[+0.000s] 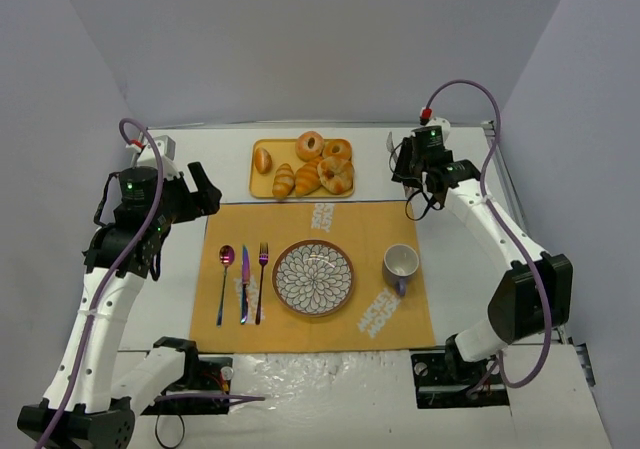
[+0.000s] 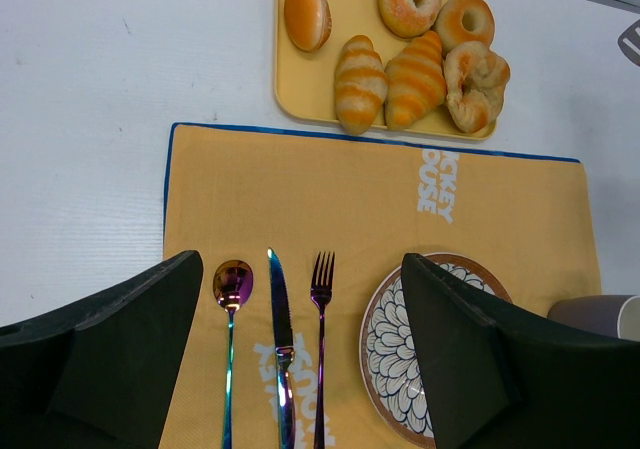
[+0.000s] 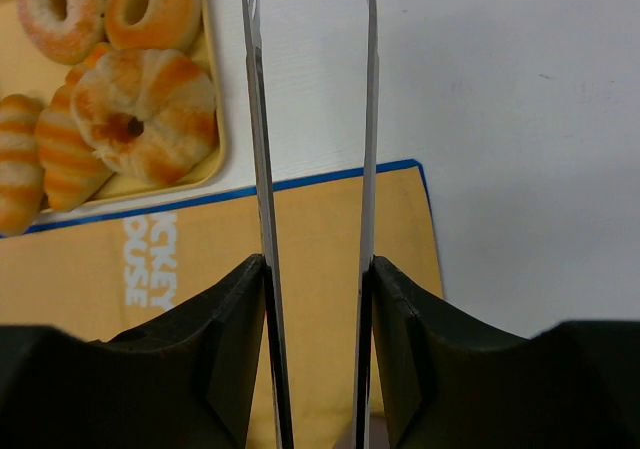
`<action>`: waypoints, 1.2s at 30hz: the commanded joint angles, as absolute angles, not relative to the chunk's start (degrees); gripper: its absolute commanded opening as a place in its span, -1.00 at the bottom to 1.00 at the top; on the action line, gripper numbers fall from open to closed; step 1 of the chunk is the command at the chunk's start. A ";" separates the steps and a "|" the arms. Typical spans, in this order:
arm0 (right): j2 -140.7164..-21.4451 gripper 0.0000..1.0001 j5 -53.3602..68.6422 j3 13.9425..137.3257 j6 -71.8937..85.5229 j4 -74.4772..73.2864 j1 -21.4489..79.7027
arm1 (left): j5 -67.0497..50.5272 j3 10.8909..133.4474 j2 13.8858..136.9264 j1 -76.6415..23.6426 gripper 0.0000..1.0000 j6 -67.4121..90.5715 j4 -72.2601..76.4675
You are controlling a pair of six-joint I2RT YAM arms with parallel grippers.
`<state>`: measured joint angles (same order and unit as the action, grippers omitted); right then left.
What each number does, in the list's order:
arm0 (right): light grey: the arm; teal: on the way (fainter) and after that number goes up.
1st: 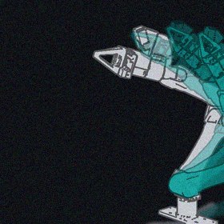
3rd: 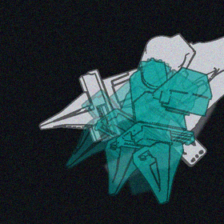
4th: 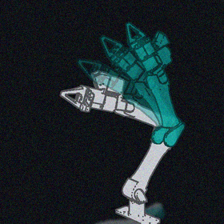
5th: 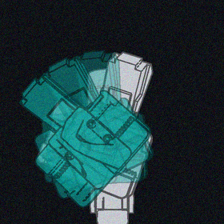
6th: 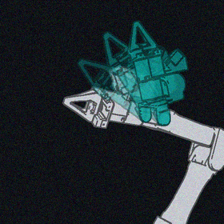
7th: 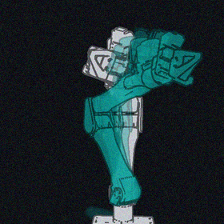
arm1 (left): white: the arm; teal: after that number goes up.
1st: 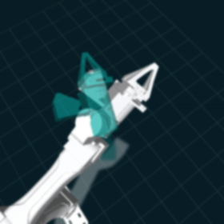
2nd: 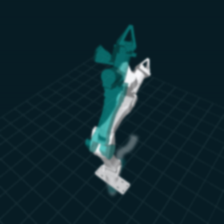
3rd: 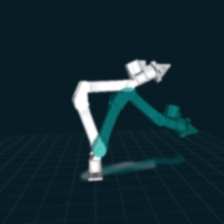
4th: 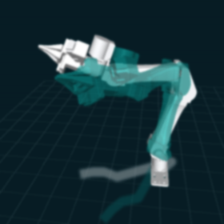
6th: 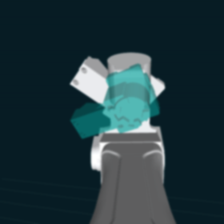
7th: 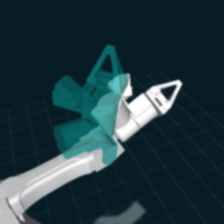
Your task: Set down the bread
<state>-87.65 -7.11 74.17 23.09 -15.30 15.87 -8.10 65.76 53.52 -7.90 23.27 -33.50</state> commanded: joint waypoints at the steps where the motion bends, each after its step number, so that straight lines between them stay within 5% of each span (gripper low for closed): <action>1: -81.87 -0.19 -1.81 73.11 22.30 -14.73 17.47 | -8.17 66.27 53.32 -7.47 0.54 23.73 -29.62; 36: -89.86 -0.08 -1.74 71.15 23.47 -9.96 28.39 | -8.24 66.18 54.14 -7.47 0.54 23.82 -29.55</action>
